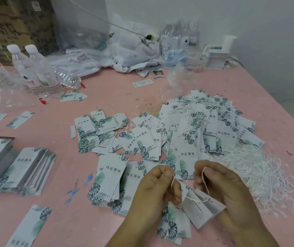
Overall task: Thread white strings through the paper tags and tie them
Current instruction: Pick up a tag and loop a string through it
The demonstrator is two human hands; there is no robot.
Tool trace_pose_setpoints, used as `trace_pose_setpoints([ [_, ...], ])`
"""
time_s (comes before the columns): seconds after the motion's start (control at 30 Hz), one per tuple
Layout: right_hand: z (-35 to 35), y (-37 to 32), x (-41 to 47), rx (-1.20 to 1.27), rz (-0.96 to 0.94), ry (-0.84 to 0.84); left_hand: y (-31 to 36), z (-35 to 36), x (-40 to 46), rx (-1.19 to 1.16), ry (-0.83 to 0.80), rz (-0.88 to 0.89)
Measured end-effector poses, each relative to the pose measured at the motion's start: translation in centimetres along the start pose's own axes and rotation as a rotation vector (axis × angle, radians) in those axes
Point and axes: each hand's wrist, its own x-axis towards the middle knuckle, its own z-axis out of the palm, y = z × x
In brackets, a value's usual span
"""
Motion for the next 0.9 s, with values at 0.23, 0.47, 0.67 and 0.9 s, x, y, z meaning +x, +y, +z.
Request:
trace_pose_setpoints([
  [0.23, 0.4, 0.5, -0.7, -0.323, -0.069, 0.028, 0.1, 0.0, -0.2, 0.027, -0.004, 0.036],
  [0.47, 0.5, 0.8, -0.4, -0.328, -0.045, 0.081, 0.0, 0.3, -0.1, -0.102, 0.047, -0.033],
  [0.67, 0.3, 0.6, -0.3, -0.163, -0.077, 0.118, 1.1, -0.2, 0.0, -0.431, -0.092, -0.128],
  [0.9, 0.1, -0.5, 0.4, 0.087, -0.157, 0.191, 1.7, -0.6, -0.2, -0.556, -0.228, -0.017],
])
